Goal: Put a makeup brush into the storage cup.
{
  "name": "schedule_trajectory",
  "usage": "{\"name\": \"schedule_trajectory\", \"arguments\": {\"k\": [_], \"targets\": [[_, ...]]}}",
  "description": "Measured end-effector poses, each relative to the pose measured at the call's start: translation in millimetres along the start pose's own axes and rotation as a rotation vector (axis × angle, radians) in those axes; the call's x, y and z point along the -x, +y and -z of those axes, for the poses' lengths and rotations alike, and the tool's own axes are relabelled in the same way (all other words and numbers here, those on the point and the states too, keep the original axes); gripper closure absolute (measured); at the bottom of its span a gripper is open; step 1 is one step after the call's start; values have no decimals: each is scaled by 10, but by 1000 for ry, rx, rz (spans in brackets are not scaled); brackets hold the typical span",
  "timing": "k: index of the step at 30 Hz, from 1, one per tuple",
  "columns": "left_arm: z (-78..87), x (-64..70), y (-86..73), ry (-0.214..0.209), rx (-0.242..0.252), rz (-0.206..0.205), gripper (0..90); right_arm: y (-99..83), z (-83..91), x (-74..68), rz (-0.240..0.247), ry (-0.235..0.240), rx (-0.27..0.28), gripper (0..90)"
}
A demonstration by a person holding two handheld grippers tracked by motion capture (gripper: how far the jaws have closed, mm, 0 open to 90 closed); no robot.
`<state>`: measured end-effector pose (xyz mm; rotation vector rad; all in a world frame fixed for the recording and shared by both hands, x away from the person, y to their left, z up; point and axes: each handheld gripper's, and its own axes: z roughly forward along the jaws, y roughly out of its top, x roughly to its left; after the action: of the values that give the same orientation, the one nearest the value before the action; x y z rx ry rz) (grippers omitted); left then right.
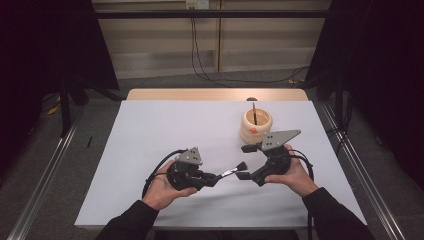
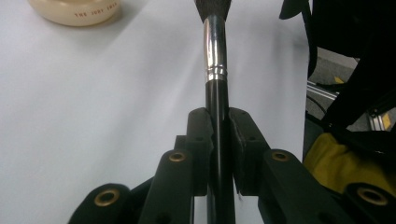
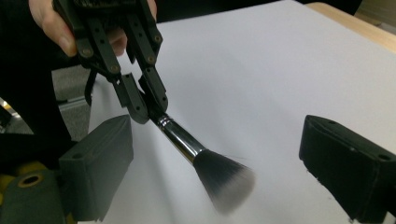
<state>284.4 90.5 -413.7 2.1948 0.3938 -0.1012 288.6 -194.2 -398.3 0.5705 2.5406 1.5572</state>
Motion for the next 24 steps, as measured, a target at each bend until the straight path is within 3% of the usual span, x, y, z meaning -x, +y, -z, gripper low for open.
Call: {"name": "schedule_trajectory", "arguments": {"k": [8,11,16,24], "targets": [[43,46,10,3,44,-13,796,-2,59,-27,-4,-16,62,106],[67,55,7,24,76,-14,796,-3,84,-35,-9,-6,93,106],[109,68,12,21,105,-13,797,-9,122,-21,-29,13,158,151],[148,85,19,31,173,-22,796,-15,138,2,-44,19,210,185]]}}
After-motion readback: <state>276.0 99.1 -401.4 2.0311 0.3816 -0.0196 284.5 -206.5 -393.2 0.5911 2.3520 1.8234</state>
